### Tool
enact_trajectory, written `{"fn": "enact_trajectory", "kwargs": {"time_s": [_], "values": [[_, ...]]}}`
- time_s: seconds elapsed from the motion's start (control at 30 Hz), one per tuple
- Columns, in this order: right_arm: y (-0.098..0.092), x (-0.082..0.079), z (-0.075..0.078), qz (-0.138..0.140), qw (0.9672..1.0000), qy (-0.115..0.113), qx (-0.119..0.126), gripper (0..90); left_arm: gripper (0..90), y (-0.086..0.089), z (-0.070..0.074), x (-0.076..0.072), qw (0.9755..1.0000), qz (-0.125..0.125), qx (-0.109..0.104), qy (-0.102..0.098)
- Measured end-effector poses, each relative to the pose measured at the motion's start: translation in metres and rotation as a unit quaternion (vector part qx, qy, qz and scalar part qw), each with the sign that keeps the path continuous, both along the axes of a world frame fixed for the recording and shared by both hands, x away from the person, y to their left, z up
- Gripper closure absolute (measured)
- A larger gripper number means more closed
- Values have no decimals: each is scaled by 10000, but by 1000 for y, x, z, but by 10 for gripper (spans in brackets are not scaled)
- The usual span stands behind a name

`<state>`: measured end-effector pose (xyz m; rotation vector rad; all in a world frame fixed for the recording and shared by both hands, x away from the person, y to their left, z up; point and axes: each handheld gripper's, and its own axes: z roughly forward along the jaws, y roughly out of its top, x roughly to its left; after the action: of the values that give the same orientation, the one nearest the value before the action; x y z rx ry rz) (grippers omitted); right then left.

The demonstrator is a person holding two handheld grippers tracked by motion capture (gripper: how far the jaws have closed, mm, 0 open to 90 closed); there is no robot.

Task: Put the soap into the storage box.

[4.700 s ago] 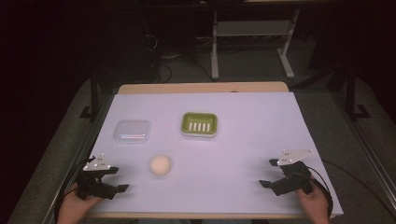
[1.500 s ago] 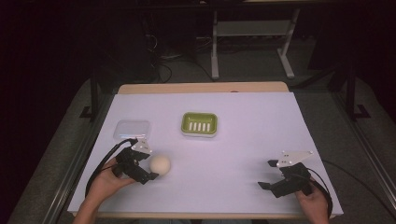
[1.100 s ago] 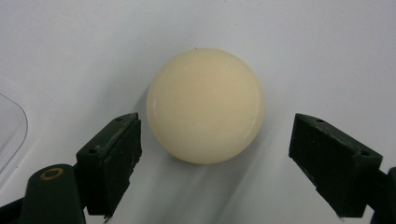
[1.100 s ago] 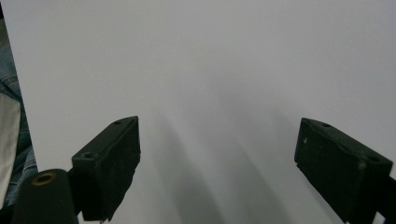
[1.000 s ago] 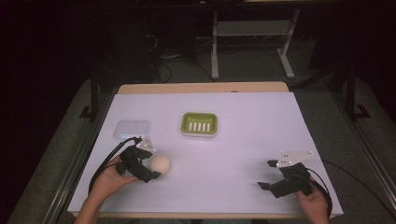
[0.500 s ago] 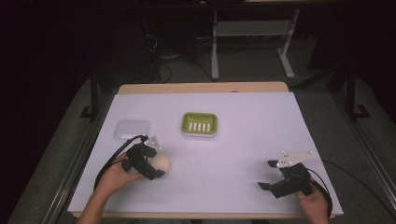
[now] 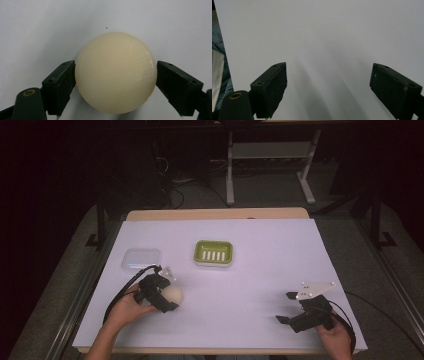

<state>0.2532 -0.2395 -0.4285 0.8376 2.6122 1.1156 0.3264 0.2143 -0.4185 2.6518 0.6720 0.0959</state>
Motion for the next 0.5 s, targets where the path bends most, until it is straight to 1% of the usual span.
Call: {"fn": "enact_trajectory", "kwargs": {"time_s": [0.17,0.23,0.5], "values": [[0,0,0,-5,10000,9,1,136,199,-2,-3,0,10000,10,14,-2],[0,0,0,-5,10000,5,4,136,207,-2,-2,1,10000,-3,75,5],[0,0,0,-6,10000,3,3,136,224,-3,-2,1,10000,13,90,-6]]}}
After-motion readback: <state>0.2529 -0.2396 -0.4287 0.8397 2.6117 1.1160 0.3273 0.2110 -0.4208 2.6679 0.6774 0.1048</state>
